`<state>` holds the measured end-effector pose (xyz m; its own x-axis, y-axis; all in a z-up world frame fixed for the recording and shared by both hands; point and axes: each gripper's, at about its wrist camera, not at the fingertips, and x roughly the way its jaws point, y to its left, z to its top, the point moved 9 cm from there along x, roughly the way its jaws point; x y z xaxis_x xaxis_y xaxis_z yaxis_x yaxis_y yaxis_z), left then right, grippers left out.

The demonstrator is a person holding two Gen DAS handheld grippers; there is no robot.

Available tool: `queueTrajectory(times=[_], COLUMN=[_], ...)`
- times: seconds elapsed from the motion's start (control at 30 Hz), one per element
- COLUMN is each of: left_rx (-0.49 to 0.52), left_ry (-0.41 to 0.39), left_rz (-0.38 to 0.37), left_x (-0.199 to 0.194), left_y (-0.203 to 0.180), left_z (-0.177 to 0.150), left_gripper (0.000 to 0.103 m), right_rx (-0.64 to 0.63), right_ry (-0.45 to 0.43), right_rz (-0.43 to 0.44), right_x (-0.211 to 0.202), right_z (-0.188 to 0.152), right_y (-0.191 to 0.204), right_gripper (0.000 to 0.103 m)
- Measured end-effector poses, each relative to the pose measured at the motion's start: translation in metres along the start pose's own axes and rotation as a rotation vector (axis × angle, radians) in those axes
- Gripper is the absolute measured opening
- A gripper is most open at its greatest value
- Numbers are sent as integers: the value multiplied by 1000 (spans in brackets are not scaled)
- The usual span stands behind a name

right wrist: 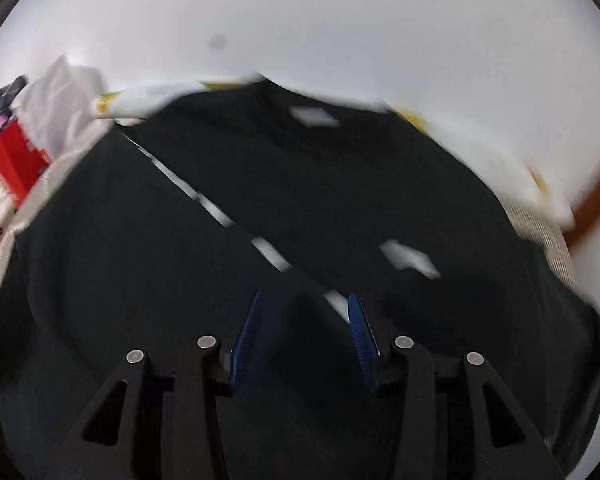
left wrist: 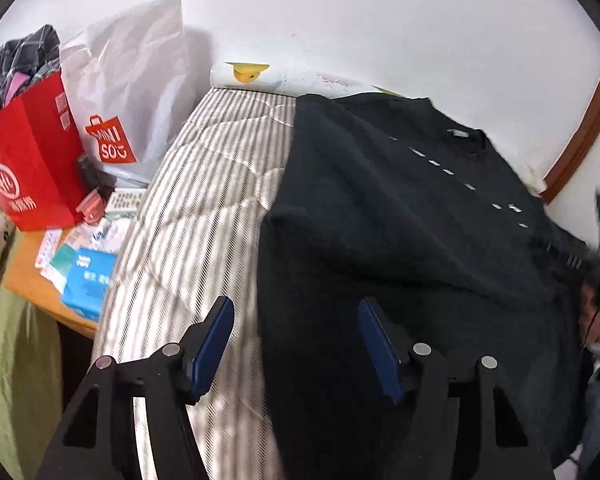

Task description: Fold small clothes

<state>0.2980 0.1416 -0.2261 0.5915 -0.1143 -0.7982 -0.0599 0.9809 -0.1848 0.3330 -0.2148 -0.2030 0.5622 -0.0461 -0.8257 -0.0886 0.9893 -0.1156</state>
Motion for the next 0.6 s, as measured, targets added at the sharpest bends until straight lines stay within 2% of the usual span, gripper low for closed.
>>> queueTrajectory(times=[0.1, 0.13, 0.23, 0.37, 0.5, 0.6], left_rx=[18, 24, 33, 63, 89, 89], left_ry=[1, -1, -17, -40, -48, -53], left_rz=[20, 23, 27, 27, 25, 2], left_x=[-9, -13, -26, -41, -44, -41], left_y=[-10, -14, -28, -51, -73, -93], left_z=[-7, -8, -9, -9, -7, -7], left_gripper=[62, 62, 62, 64, 67, 68], right_rx=[37, 16, 6, 76, 99, 155], right_ry=[39, 25, -33, -21, -78, -96], right_rz=[-20, -37, -88, -98, -137, -206], right_x=[6, 7, 9, 4, -41, -75], right_z=[-35, -44, -46, -43, -52, -72], right_y=[-30, -35, -43, -49, -74, -119], right_gripper=[45, 44, 44, 43, 44, 48])
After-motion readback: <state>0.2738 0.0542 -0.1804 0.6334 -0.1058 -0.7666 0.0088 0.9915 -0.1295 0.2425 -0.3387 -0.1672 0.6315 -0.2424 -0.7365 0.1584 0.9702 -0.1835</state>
